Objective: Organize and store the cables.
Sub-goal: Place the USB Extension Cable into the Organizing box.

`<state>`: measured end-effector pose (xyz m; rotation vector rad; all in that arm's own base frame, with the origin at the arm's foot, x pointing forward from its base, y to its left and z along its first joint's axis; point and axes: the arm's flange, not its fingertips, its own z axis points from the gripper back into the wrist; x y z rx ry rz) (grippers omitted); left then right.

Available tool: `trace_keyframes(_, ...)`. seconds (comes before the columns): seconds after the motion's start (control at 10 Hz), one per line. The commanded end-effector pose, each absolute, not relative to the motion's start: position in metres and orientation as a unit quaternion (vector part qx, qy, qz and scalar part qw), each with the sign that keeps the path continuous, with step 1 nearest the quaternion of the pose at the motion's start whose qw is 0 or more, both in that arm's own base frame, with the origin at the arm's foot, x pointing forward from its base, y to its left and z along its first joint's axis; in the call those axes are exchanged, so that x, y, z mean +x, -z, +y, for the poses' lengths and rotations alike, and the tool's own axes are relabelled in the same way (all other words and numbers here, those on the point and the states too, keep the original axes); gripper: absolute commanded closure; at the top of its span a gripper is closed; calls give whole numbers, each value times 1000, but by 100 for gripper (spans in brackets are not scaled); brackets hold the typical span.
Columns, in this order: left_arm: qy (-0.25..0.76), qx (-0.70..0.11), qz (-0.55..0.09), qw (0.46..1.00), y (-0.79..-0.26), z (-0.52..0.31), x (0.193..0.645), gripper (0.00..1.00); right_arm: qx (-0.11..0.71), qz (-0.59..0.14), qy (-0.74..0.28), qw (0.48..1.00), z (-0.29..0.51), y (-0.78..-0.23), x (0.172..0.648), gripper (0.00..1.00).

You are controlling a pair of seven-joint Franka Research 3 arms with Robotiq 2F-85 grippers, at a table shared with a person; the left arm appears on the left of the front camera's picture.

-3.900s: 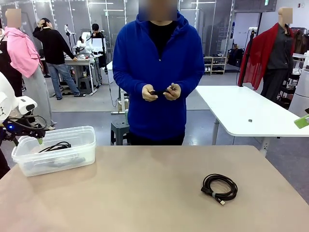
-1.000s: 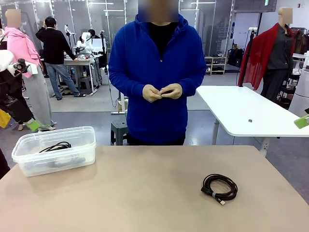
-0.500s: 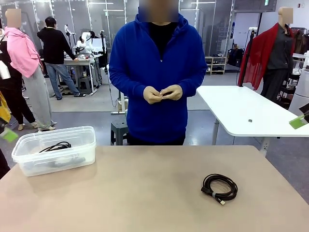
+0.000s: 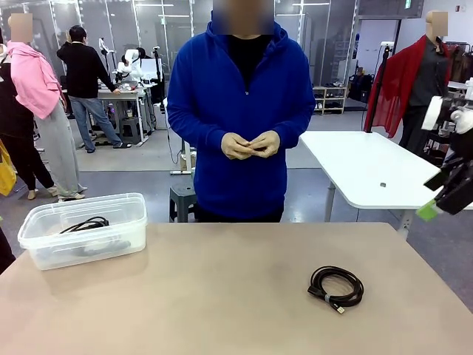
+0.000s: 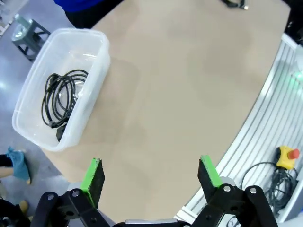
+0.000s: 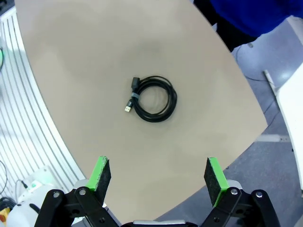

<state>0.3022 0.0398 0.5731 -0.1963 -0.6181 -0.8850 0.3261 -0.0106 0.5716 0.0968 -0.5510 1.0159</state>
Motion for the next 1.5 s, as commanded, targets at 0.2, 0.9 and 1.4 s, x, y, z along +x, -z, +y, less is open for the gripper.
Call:
trace_keyframes(0.2, 424, -89, -290, 853, -573, 38, 302, 0, 8, -263, -541, 799, 30, -526, 327, 0)
trace_keyframes(0.9, 424, -89, -290, 853, -573, 38, 302, 0, 8, -225, -542, 810, 80, -437, 348, 0)
trace_keyframes(1.4, 424, -89, -290, 853, -573, 38, 302, 0, 23, -202, -542, 816, 81, -444, 385, 0)
